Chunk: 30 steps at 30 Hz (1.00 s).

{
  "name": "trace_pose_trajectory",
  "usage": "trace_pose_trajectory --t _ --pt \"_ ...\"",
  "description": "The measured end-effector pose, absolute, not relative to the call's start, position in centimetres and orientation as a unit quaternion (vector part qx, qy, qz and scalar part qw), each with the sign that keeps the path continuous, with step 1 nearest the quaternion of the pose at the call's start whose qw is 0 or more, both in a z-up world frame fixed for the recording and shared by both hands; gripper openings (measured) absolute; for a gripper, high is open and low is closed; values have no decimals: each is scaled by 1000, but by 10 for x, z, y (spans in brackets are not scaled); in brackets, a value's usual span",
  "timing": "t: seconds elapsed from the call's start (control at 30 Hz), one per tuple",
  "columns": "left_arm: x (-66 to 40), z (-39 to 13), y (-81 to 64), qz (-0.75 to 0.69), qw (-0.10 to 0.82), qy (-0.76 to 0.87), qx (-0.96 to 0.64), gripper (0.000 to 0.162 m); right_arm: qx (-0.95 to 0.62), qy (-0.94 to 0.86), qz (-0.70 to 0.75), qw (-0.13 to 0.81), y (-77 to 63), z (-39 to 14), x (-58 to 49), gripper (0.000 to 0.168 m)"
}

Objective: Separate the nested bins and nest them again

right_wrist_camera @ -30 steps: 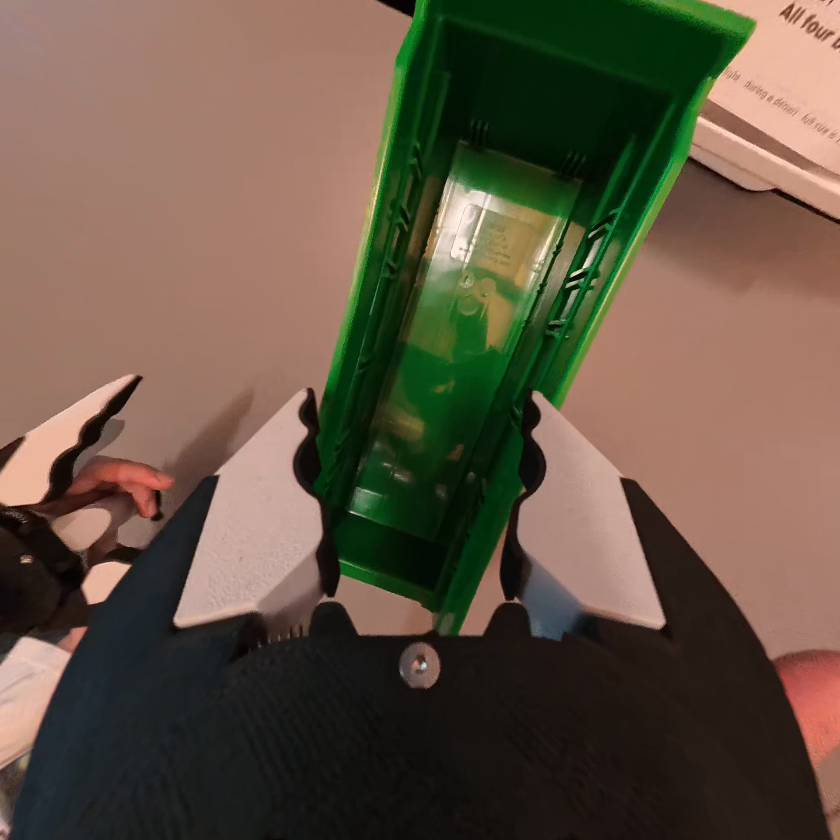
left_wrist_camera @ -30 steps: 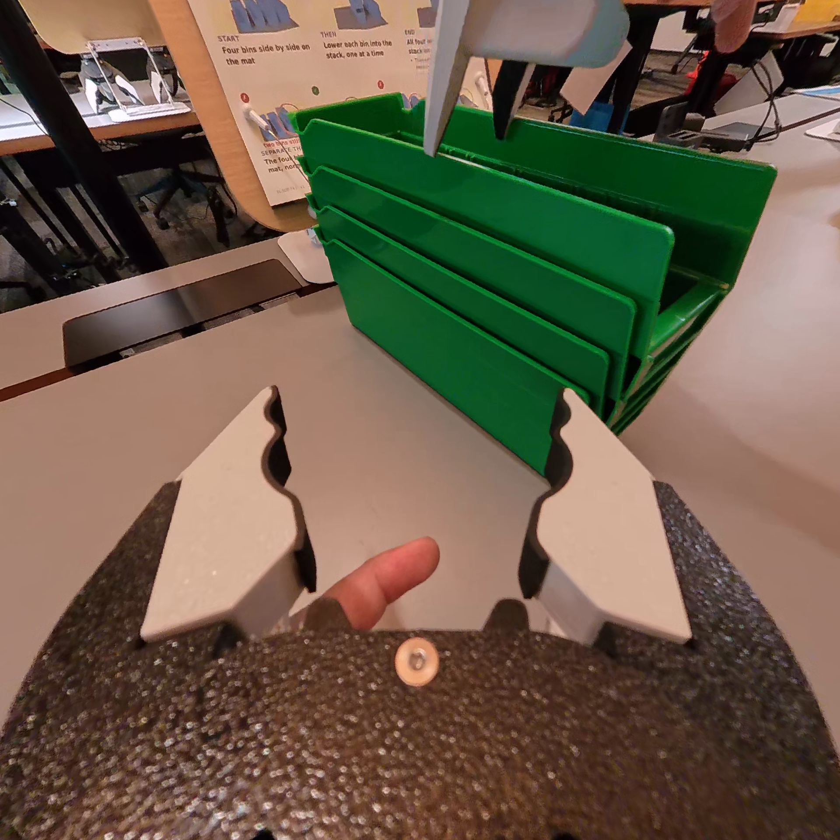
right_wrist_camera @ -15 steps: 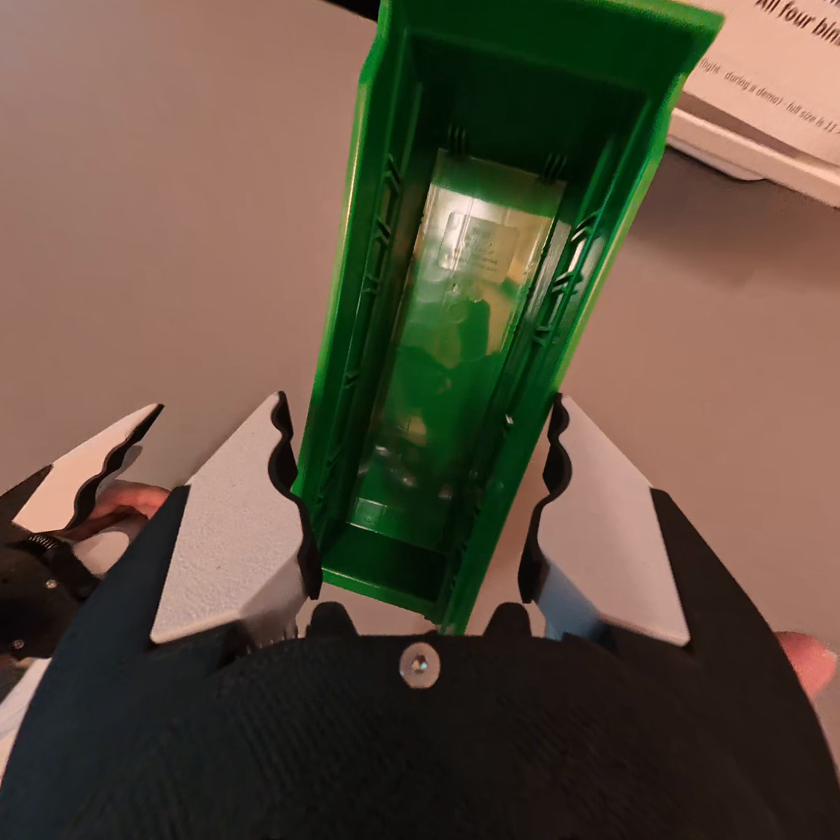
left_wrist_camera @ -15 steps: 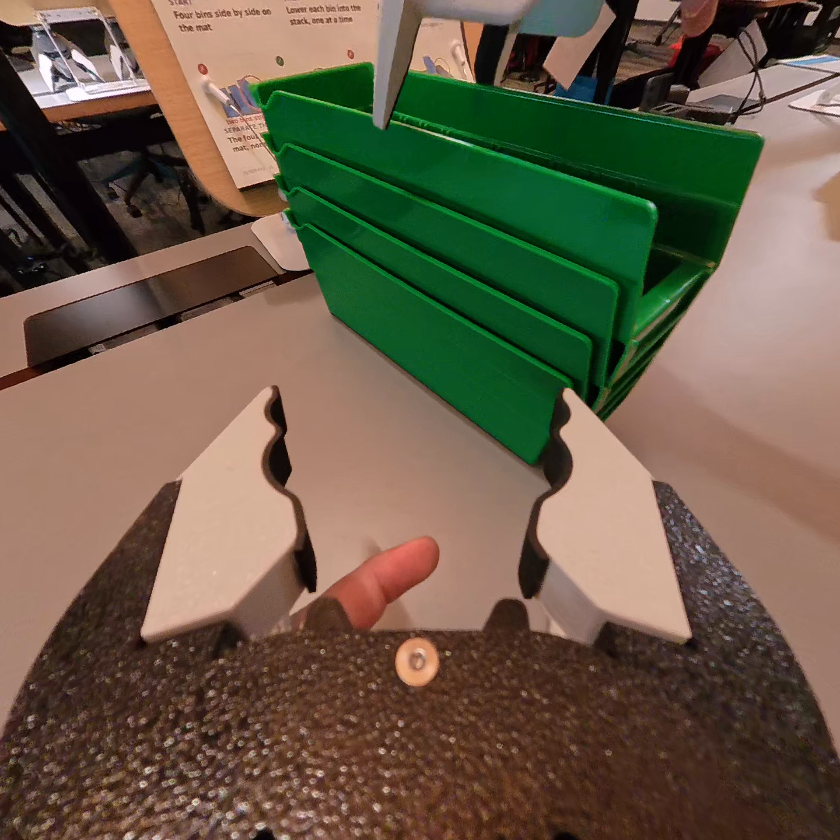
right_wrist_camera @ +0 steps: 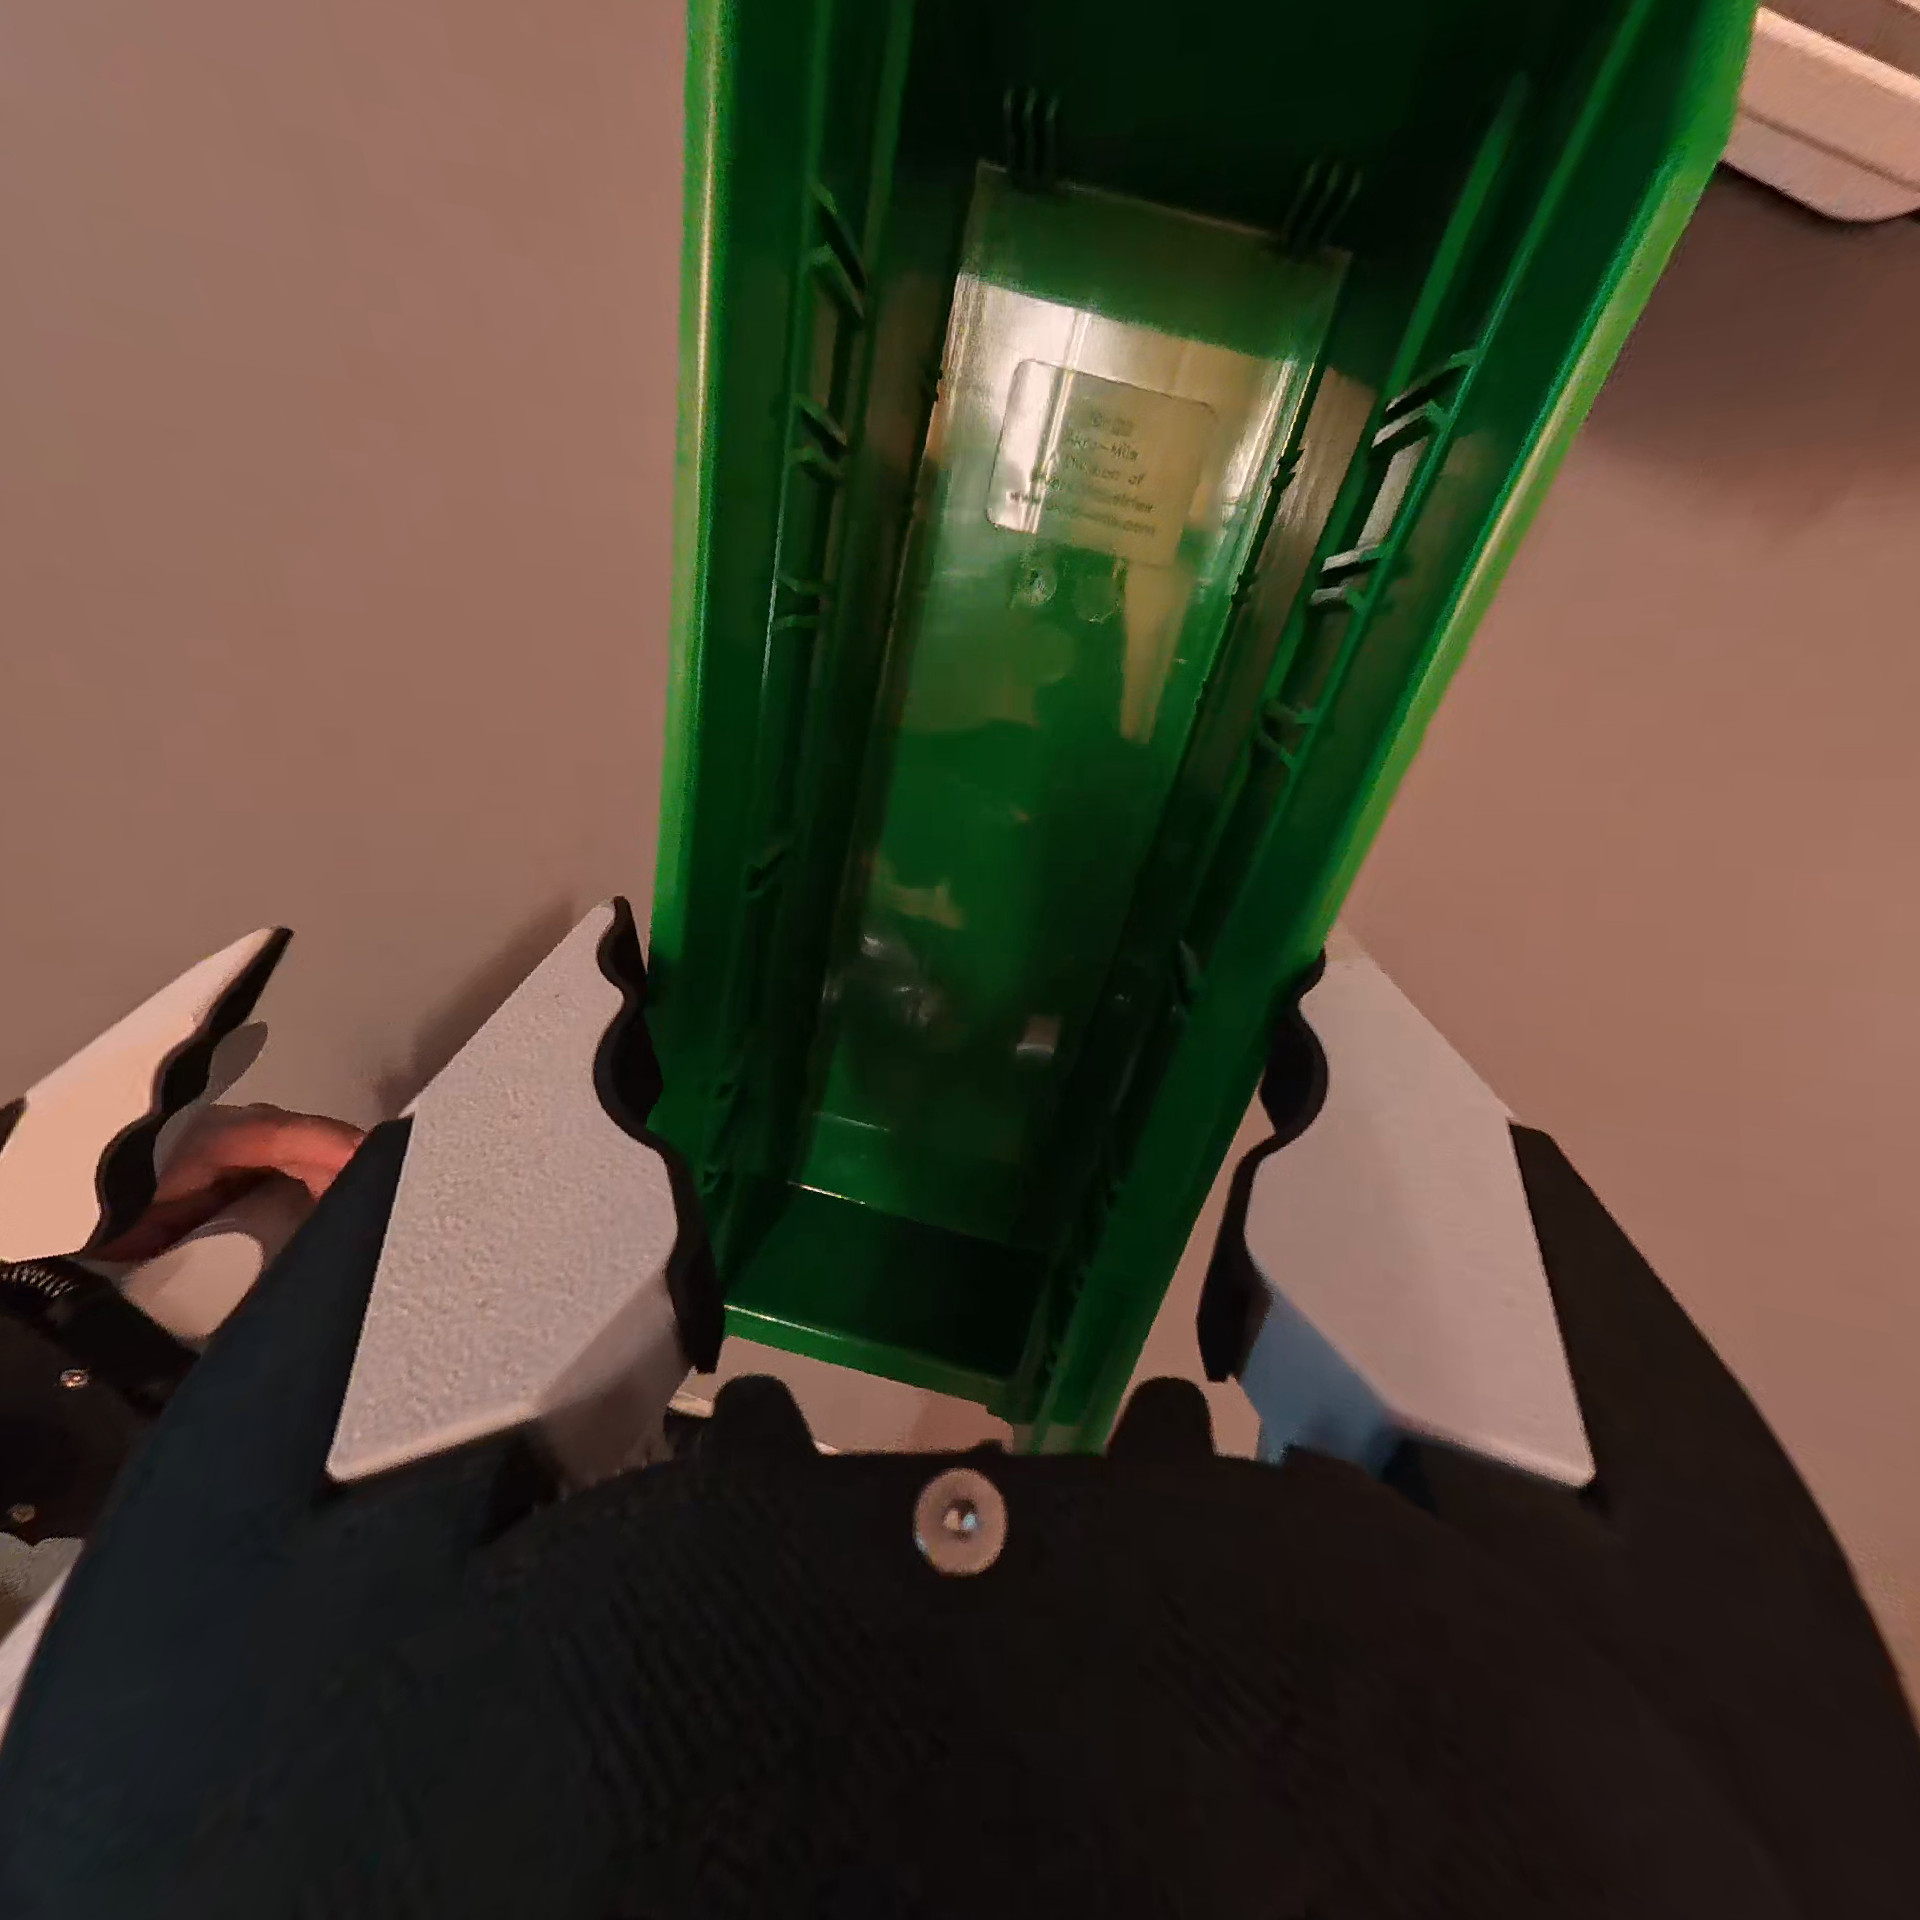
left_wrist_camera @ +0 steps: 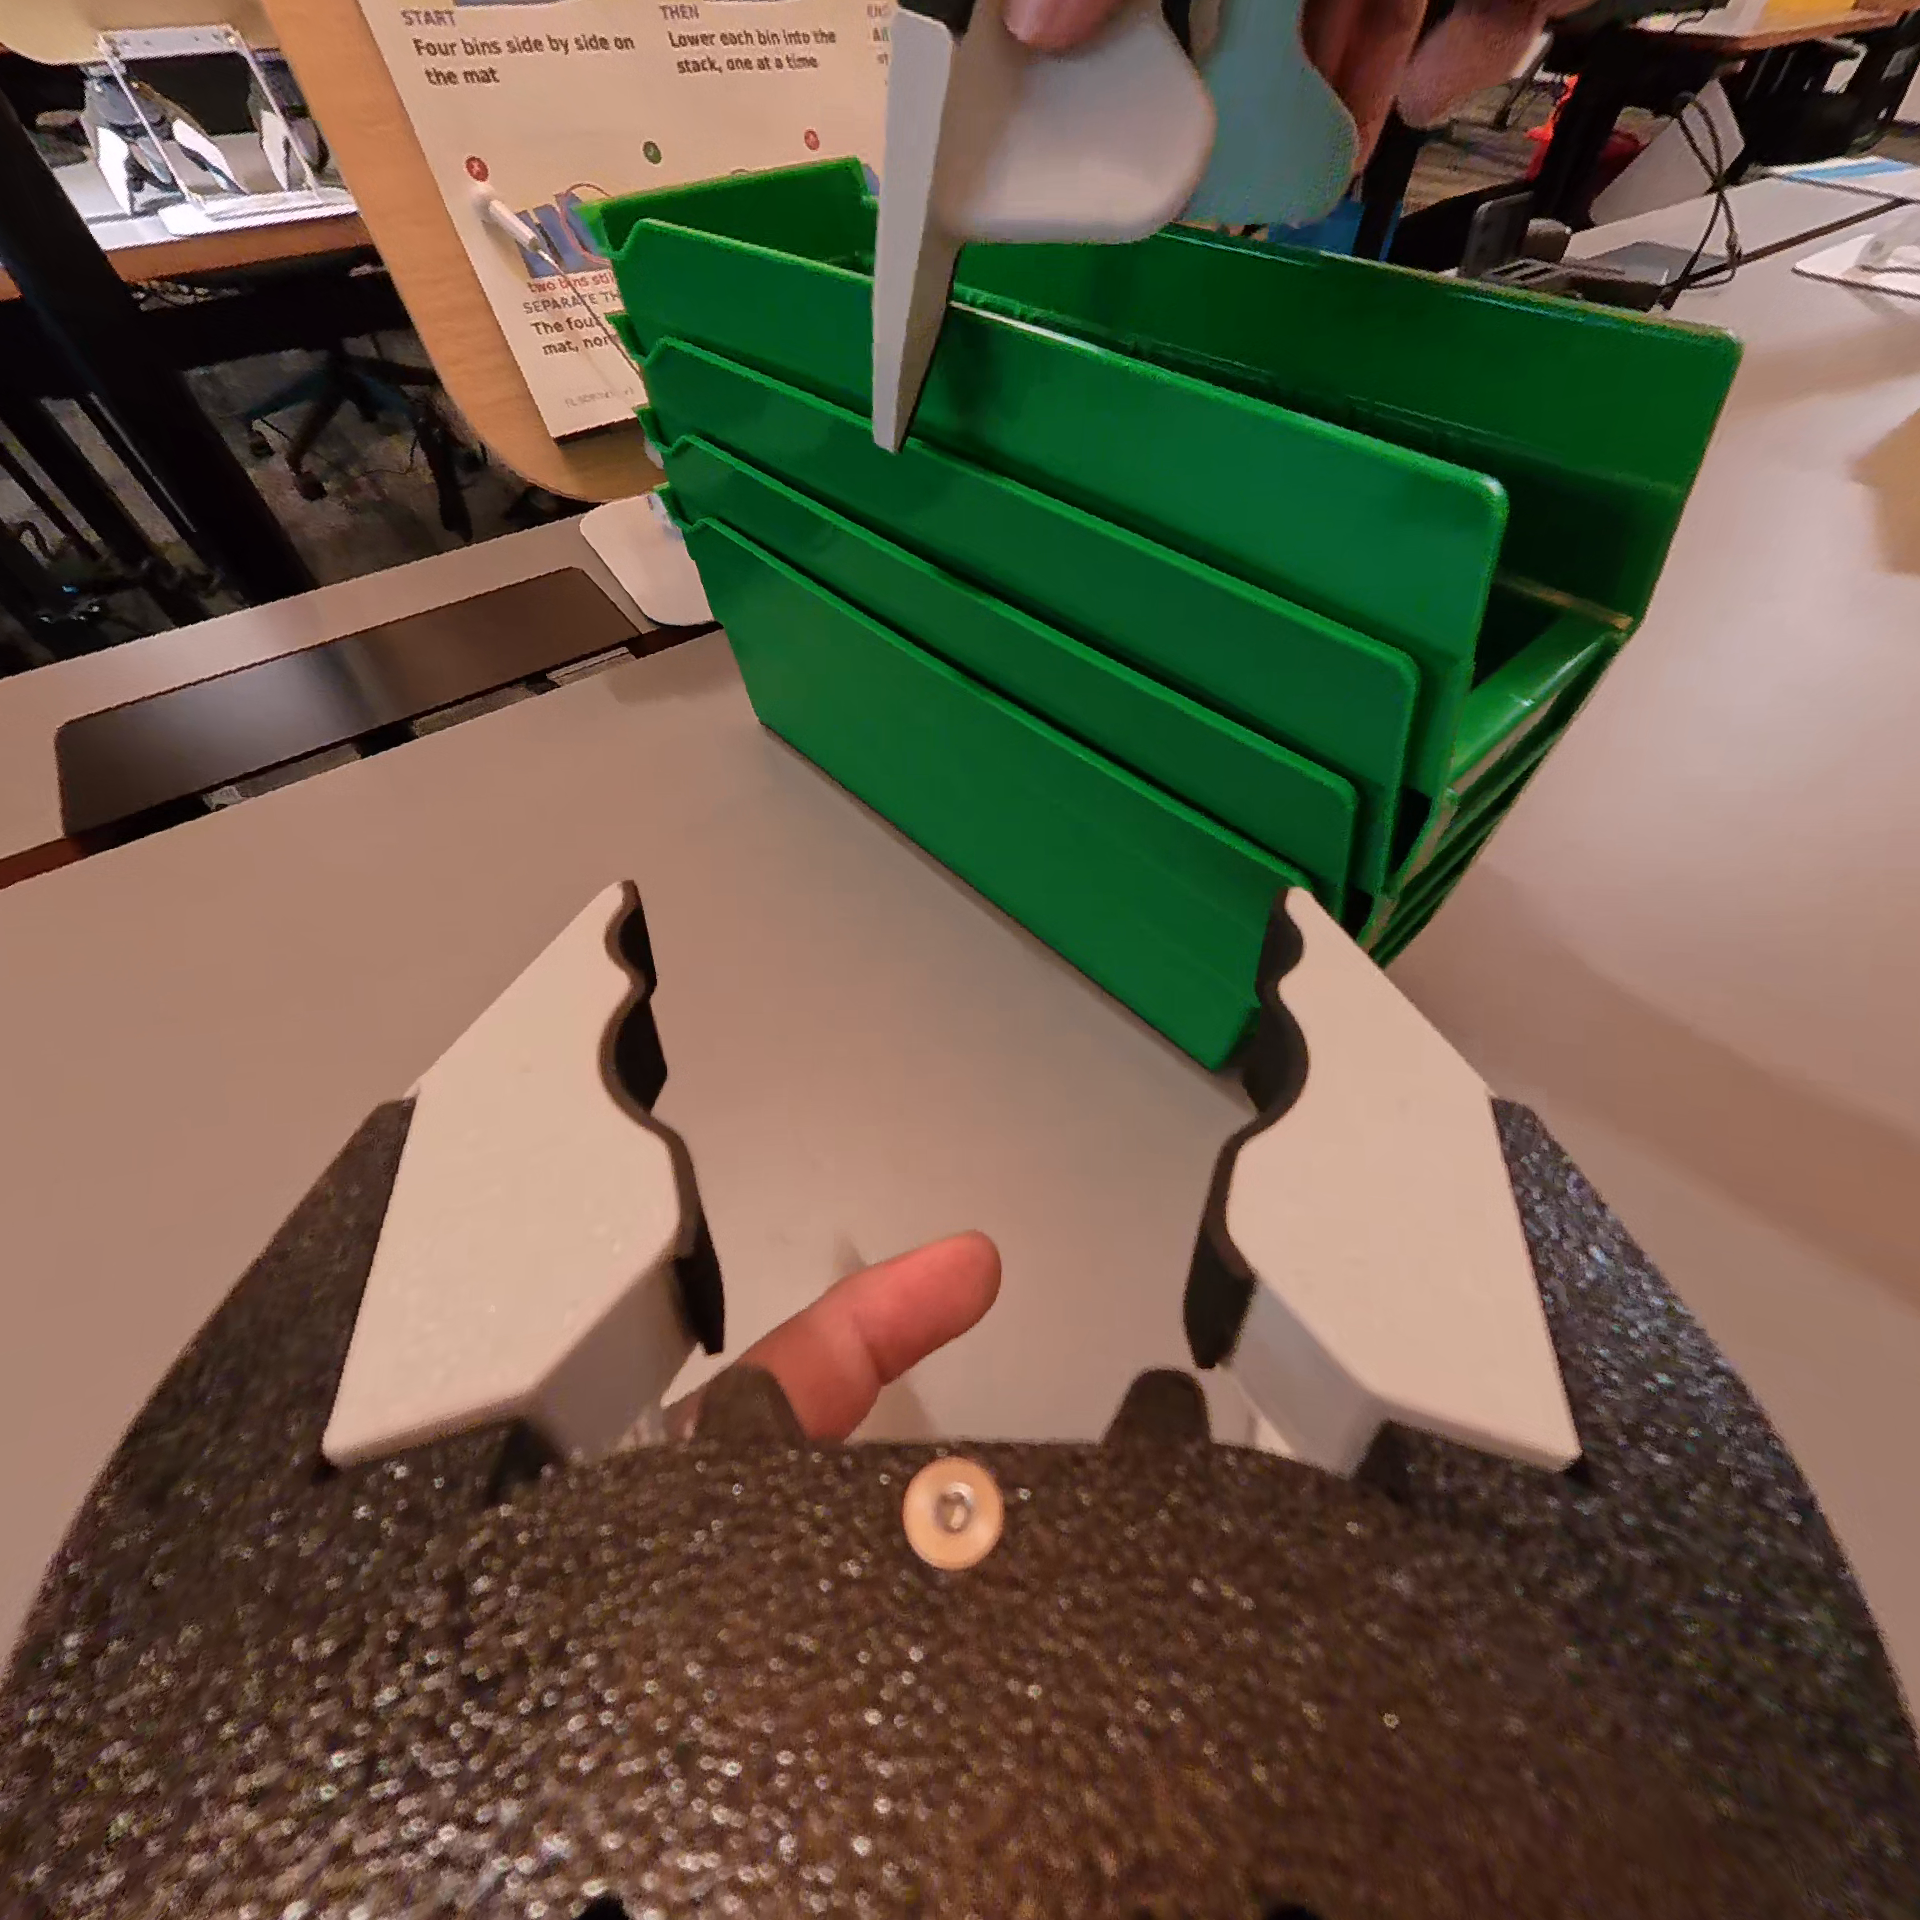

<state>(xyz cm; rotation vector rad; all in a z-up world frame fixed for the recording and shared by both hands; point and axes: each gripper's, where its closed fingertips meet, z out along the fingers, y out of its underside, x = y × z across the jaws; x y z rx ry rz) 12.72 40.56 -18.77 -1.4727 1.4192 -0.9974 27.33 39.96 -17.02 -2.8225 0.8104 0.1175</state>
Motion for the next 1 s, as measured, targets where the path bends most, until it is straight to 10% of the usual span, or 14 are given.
trace_pose_trajectory --t 1.0 --pt "131 -190 404 -430 396 553 -594 111 -953 289 90 -10 382 -166 271 103"
